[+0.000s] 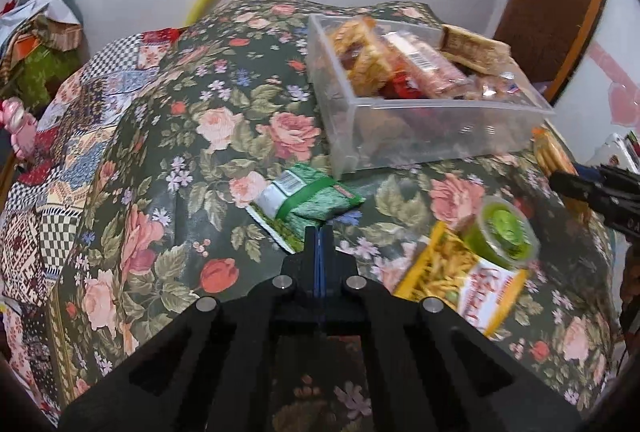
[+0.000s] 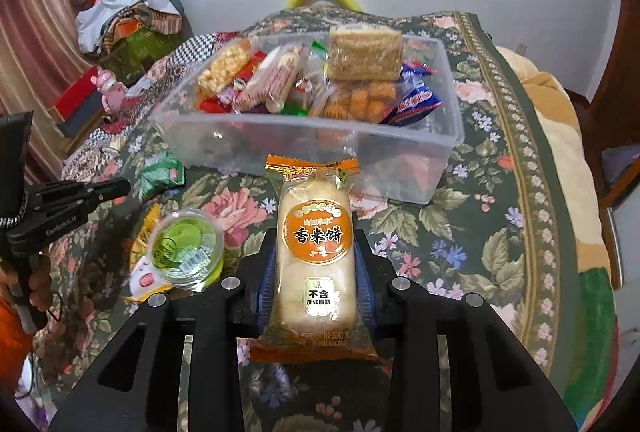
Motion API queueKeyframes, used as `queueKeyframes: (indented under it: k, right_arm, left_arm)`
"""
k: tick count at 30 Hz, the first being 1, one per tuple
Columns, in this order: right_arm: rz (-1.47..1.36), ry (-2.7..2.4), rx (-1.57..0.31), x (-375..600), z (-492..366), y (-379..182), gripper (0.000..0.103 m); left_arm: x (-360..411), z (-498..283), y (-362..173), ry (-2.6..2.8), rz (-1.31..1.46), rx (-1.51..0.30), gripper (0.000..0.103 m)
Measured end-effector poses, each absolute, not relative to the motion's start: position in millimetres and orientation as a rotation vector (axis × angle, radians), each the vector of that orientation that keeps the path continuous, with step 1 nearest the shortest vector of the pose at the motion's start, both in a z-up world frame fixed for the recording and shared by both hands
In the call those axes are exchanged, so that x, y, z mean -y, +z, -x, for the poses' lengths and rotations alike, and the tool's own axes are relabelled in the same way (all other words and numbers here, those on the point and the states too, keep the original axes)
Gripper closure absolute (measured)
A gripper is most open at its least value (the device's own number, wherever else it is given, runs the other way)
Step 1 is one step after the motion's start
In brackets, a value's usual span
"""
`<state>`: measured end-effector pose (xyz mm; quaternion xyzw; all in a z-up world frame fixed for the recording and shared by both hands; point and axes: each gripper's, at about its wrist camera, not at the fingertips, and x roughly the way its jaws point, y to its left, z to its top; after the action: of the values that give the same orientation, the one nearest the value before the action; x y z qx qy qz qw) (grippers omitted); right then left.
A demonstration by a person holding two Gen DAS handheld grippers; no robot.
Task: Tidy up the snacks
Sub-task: 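Carry the green bag into the box with the left tool while the right drops the bread bag in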
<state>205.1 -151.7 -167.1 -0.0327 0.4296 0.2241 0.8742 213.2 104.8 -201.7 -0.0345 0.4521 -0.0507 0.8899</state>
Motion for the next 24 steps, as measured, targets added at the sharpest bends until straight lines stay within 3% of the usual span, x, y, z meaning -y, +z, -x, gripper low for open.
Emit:
queueKeyframes:
  k: [1,3,4,5,17,24]
  right_arm:
    - [0.069,0.468,-0.893,152.6,-204.2,-165.5,0.071]
    - [0.069,0.467,-0.888,154.1,-204.0,-163.8,0.071]
    - [0.068,0.467,-0.888,155.0,-204.1,-163.5,0.071]
    - [0.067,0.465,-0.89,156.3,-204.8,-163.8,0.071]
    - [0.042,0.425,-0.913,169.6,-213.8,-170.0,0.071]
    - [0.025,0.414,-0.903,172.9,-213.9,-166.9,0.071]
  left_arm:
    - [-103.2,-213.3,-200.2,-0.112,0.067,-0.943,0.101]
    - [-99.0,-215.3,-198.4,-0.106,0.038,-0.949,0.077]
    - [-97.2,-217.9,-198.0,-0.096,0.022,-0.949,0.051]
    - [-96.4,-221.1,-197.8,-0.085,0.013,-0.939,0.033]
    - [-103.1,-278.1,-240.4,-0.113,0.022,-0.974,0.029]
    - [-106.7,-262.5,-241.6,-0.119,0.06,-0.963,0.041]
